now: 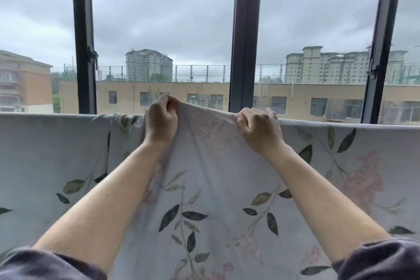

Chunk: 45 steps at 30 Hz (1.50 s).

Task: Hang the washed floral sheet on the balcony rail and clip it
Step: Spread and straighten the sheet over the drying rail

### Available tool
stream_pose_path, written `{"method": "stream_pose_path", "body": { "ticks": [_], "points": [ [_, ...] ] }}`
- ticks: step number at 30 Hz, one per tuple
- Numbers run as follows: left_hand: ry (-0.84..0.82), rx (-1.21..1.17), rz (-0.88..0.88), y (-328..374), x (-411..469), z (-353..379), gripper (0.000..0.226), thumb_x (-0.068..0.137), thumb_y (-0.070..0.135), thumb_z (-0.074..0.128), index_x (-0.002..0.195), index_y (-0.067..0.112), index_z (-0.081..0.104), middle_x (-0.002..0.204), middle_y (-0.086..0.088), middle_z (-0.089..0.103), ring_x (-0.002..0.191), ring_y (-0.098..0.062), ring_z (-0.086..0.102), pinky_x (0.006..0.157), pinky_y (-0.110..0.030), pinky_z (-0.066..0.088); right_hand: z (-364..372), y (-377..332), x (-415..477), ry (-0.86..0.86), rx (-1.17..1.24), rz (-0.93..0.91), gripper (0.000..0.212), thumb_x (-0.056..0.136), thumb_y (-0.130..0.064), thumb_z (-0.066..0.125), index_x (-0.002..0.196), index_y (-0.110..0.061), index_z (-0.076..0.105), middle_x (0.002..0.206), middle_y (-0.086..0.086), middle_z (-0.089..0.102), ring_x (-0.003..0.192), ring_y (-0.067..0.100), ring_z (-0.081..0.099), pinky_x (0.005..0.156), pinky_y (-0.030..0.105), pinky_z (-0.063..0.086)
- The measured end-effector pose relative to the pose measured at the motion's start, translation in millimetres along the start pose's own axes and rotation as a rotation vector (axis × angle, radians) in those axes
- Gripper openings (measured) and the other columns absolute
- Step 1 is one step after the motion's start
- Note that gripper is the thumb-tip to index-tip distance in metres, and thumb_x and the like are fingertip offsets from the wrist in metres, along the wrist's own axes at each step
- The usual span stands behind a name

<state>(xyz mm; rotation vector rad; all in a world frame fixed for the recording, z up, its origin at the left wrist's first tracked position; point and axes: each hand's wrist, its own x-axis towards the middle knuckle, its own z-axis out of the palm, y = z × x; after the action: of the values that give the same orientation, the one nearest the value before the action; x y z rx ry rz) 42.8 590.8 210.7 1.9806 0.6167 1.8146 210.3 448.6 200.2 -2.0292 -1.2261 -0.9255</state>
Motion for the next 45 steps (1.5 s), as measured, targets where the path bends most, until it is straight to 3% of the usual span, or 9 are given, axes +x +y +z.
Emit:
{"method": "stream_pose_path", "body": {
  "ticks": [4, 7, 14, 20, 26, 34, 40, 42, 45],
  "points": [
    [0.012, 0.054, 0.043, -7.8, -4.9, -2.6, 0.015, 0.094, 0.013, 0.051, 0.090, 0.009, 0.064, 0.083, -0.004, 0.064, 0.077, -0.017, 0.054, 0.070, -0.021, 0.035, 8.8, 2.1, -1.7, 0.012, -0.070, -0.034, 0.045, 0.089, -0.040, 0.022, 0.090, -0.017, 0.061, 0.091, 0.004, 0.067, 0.091, 0.027, 0.059, 0.087, 0.039, 0.034],
    [-0.011, 0.330, 0.215, -27.7, -9.4, -12.6, 0.019, 0.095, 0.021, 0.050, 0.086, 0.010, 0.062, 0.085, -0.006, 0.067, 0.082, -0.026, 0.058, 0.082, -0.032, 0.033, 12.7, 3.8, -0.7, 0.024, -0.107, -0.048, 0.048, 0.089, -0.042, 0.021, 0.087, -0.017, 0.061, 0.088, 0.004, 0.067, 0.089, 0.027, 0.059, 0.086, 0.040, 0.034],
    [-0.074, 0.536, 0.236, -68.2, -9.3, -46.3, 0.022, 0.098, 0.021, 0.038, 0.098, 0.009, 0.057, 0.097, -0.014, 0.060, 0.098, -0.033, 0.049, 0.091, -0.041, 0.032, 24.6, -4.4, -4.5, 0.127, -0.090, -0.099, 0.057, 0.086, -0.043, 0.011, 0.084, -0.015, 0.061, 0.083, 0.003, 0.065, 0.083, 0.028, 0.057, 0.081, 0.038, 0.028],
    [-0.106, 0.526, 0.306, -67.0, -10.2, -52.3, 0.023, 0.098, 0.025, 0.037, 0.100, 0.013, 0.057, 0.098, -0.007, 0.062, 0.094, -0.027, 0.051, 0.090, -0.035, 0.030, 43.8, -67.5, -3.4, 0.070, -0.089, -0.230, 0.034, 0.095, -0.033, 0.030, 0.100, -0.014, 0.058, 0.098, 0.006, 0.065, 0.092, 0.029, 0.056, 0.085, 0.041, 0.032],
    [-0.197, 0.451, 0.345, -82.2, 14.6, -92.3, 0.027, 0.099, 0.030, 0.039, 0.112, 0.019, 0.061, 0.110, -0.002, 0.068, 0.101, -0.026, 0.059, 0.086, -0.031, 0.033, 62.4, -118.7, -0.9, 0.142, -0.052, -0.204, 0.029, 0.095, -0.029, 0.034, 0.094, -0.014, 0.059, 0.095, 0.003, 0.065, 0.088, 0.025, 0.056, 0.077, 0.035, 0.023],
    [-0.274, 0.305, 0.279, -105.6, 46.6, -115.9, 0.023, 0.093, 0.022, 0.054, 0.078, 0.011, 0.067, 0.075, -0.001, 0.068, 0.071, -0.020, 0.061, 0.065, -0.030, 0.046, 77.0, -130.9, 0.5, 0.371, -0.087, -0.025, 0.036, 0.092, -0.032, 0.034, 0.070, -0.015, 0.056, 0.068, 0.002, 0.063, 0.065, 0.025, 0.054, 0.071, 0.034, 0.027],
    [0.003, 0.165, 0.170, -118.7, 57.1, -134.6, 0.027, 0.097, 0.019, 0.047, 0.083, 0.003, 0.064, 0.070, -0.003, 0.057, 0.064, -0.017, 0.049, 0.059, -0.019, 0.031, 79.5, -134.1, 0.9, 0.428, -0.074, -0.006, 0.038, 0.092, -0.030, 0.032, 0.067, -0.014, 0.055, 0.066, 0.003, 0.061, 0.064, 0.026, 0.054, 0.070, 0.034, 0.025],
    [0.095, 0.176, 0.136, -131.4, 63.4, -147.5, 0.028, 0.098, 0.020, 0.046, 0.085, 0.002, 0.063, 0.072, -0.010, 0.061, 0.065, -0.020, 0.050, 0.061, -0.024, 0.031, 79.7, -135.0, 1.0, 0.434, -0.073, -0.006, 0.038, 0.092, -0.031, 0.031, 0.065, -0.015, 0.051, 0.064, 0.003, 0.060, 0.063, 0.025, 0.052, 0.069, 0.033, 0.025],
    [0.019, 0.320, 0.199, -146.7, 66.8, -157.2, 0.029, 0.098, 0.022, 0.044, 0.077, 0.006, 0.057, 0.076, -0.016, 0.064, 0.065, -0.025, 0.051, 0.060, -0.029, 0.032, 80.3, -135.5, 0.0, 0.458, -0.097, -0.009, 0.037, 0.092, -0.031, 0.032, 0.065, -0.015, 0.053, 0.064, 0.002, 0.060, 0.062, 0.024, 0.051, 0.069, 0.033, 0.023]
  ]
}}
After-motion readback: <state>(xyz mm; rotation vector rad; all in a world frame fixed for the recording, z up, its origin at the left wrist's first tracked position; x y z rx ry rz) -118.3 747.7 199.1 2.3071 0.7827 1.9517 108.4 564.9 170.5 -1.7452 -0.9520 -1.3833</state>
